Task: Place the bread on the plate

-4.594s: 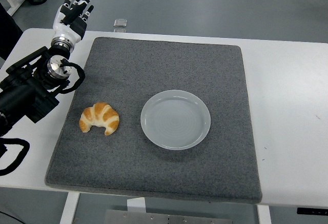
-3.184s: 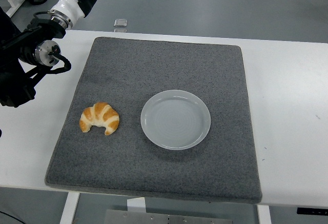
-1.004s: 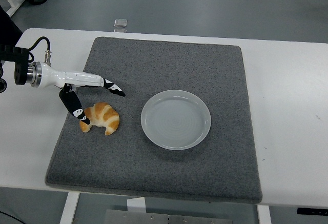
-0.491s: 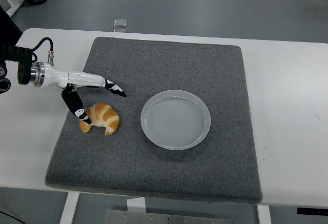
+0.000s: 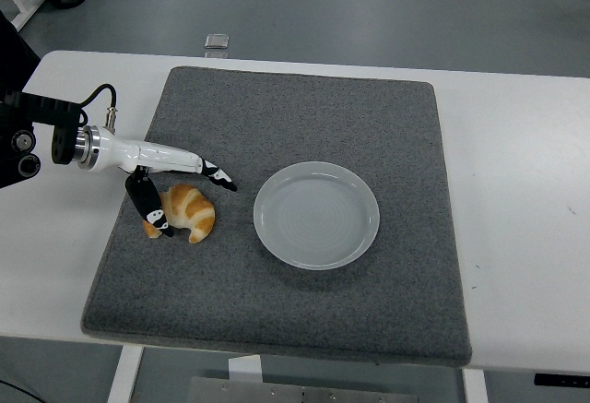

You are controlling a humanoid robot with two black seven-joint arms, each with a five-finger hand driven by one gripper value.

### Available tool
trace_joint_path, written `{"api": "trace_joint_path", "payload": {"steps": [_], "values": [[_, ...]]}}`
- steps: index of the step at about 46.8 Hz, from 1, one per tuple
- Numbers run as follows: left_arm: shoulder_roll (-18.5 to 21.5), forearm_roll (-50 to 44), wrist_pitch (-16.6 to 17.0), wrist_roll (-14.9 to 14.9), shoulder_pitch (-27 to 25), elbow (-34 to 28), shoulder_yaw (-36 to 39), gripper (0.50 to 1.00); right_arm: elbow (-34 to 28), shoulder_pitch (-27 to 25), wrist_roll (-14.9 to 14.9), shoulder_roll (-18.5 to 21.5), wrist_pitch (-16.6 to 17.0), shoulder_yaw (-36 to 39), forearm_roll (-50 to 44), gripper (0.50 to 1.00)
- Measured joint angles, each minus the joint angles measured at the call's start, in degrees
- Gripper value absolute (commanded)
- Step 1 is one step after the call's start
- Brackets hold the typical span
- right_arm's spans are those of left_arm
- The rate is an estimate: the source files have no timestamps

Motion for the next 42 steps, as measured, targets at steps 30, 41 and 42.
{"api": "trace_joint_path", "payload": {"steps": [30,41,42], "values": [[-0.2,3.0,0.1,-0.1,0.3,0.5,0.1,0.988,0.0,0.0,0.0,0.0,0.0,0.0,0.0,0.952],[0.0,5.0,0.1,-0.1,-0.4,0.5,0.0,0.969,0.0,0.0,0.0,0.0,0.0,0.0,0.0,0.952],[0.0,5.3,0.1,-0.1,-0.5,0.5,0.0,0.964,0.0,0.0,0.0,0.0,0.0,0.0,0.0,0.952]]}}
